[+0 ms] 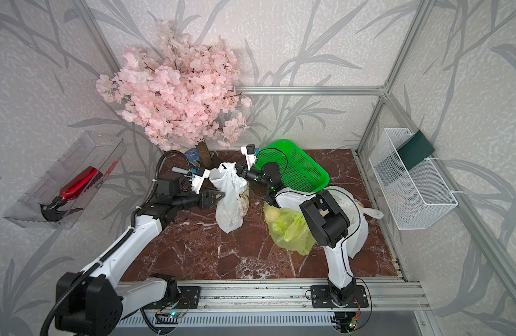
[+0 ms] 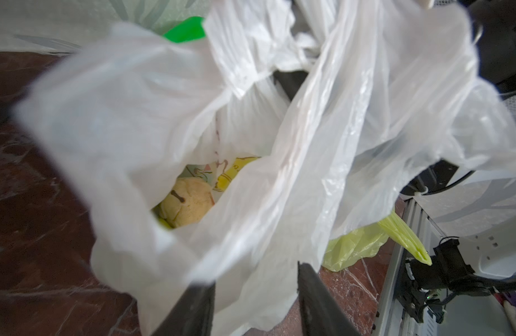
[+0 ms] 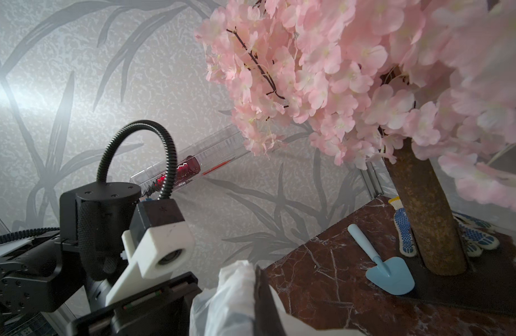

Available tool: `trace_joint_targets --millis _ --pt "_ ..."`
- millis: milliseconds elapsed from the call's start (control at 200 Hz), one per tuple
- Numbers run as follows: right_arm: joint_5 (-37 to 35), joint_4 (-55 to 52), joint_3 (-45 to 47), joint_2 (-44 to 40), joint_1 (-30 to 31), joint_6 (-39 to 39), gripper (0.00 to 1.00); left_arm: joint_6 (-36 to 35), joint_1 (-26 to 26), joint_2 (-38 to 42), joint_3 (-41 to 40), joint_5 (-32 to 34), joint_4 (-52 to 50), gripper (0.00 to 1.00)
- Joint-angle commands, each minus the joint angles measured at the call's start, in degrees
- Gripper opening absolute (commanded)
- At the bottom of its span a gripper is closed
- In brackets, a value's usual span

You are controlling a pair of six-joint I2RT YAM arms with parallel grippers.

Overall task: Place the pears into plastic bags & tie knots
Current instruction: Tie the plastic bag at the center of the board.

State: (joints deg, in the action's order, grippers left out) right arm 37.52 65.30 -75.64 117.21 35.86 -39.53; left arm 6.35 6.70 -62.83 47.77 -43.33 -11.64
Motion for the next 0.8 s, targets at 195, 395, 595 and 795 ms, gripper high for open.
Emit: trace_joint_targets --millis 195,395,595,795 --pt "1.95 5.69 1.15 1.01 -0.67 -2.4 0.0 10.13 -2.83 -1.65 12.21 -1.29 -2.57 0.43" --pt "1.94 5.34 1.53 0.73 -0.27 -2.4 0.0 22.69 -2.24 -10.0 13.1 -10.81 11.23 0.49" --pt "2.03 5.37 1.37 0.92 0.03 -2.57 0.0 24.43 -2.13 -12.73 14.46 -10.91 11.7 0.5" --pt "1.92 5.6 1.18 1.12 0.32 -2.87 0.0 25.63 -1.31 -14.93 14.55 -11.6 13.39 0.45"
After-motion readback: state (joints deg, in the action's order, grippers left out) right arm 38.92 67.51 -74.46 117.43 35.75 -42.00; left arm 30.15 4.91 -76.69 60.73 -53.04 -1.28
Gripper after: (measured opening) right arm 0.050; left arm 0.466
